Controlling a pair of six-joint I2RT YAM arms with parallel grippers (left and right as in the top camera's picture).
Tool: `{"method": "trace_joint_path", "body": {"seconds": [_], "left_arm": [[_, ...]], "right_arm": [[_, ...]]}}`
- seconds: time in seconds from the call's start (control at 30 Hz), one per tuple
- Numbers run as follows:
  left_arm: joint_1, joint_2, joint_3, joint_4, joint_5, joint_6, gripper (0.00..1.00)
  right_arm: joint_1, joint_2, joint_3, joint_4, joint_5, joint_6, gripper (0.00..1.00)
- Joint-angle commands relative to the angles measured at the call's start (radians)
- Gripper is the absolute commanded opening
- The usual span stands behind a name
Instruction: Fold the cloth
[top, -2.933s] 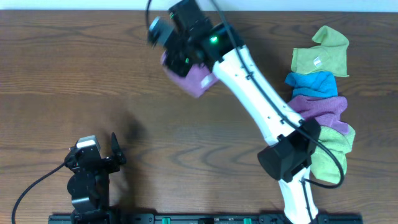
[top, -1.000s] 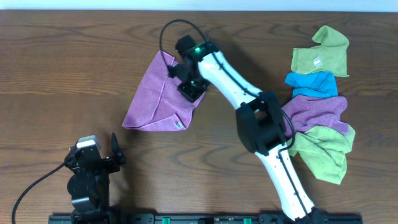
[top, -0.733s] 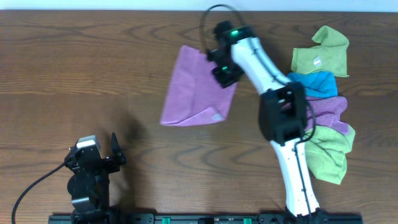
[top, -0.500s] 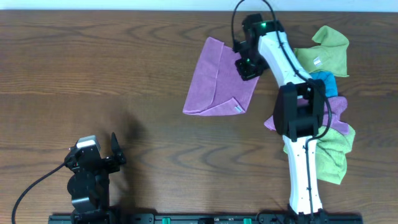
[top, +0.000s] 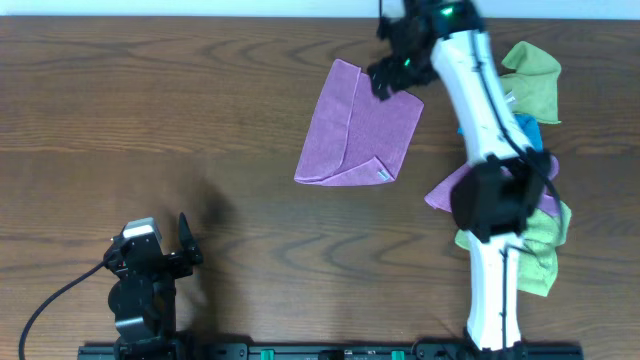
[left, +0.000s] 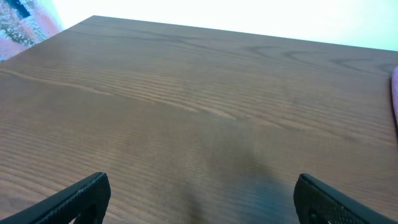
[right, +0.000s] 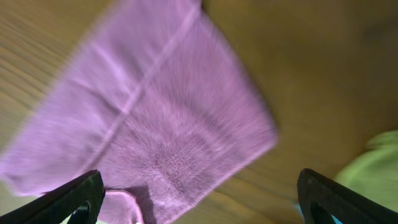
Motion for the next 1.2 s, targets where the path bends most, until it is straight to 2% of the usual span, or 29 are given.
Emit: {"method": "trace_joint_path", "body": {"seconds": [0.0,0.1,0.23,0.33,0.4,0.5,0.63,0.77,0.87,0.97,1.17], "left_arm": [[-0.003,-0.004,-0.022,-0.007,-0.012,0.008,0.95],[-0.003,-0.004,-0.022,-0.007,-0.011,0.007,0.95],[-0.003,-0.004,-0.022,0.094,0.001,-0.007,0.95],[-0.003,-0.004,-0.022,0.179,0.17,-0.078,0.95],[-0.003,-0.004,-0.022,0.185,0.253,-0.084,0.95],[-0.003,-0.004,-0.022,0.206,0.261,-0.084,0.95],[-0.003,-0.004,-0.022,0.254,0.201,-0.019,0.95],[-0.003,0.011,-0.025,0.403,0.264,-0.024,0.95],[-0.003,0.107,-0.022,0.52,0.259,-0.111,0.95],[-0.003,0.311,0.024,0.643,0.286,-0.198,0.95],[-0.003,0.809,0.33,0.655,0.457,-0.16,0.95]], "right_arm": [[-0.018,-0.074,0.025,0.014,-0.005,-0.086,0.99],[-0.05,-0.073,0.024,0.037,0.003,-0.183,0.99],[-0.11,-0.068,0.024,0.07,0.003,-0.182,0.99],[-0.165,-0.068,0.024,0.068,0.002,-0.182,0.99],[-0.194,-0.068,0.024,0.054,-0.001,-0.182,0.99],[-0.224,-0.068,0.024,0.036,-0.001,-0.182,0.99],[-0.233,-0.068,0.024,0.014,0.0,-0.206,0.99],[-0.227,-0.068,0.024,0.006,-0.038,-0.202,0.99],[-0.225,-0.068,0.024,0.009,-0.117,-0.17,0.99],[-0.225,-0.068,0.024,0.003,-0.164,-0.094,0.99],[-0.226,-0.072,0.024,-0.01,-0.185,-0.012,0.99]]}}
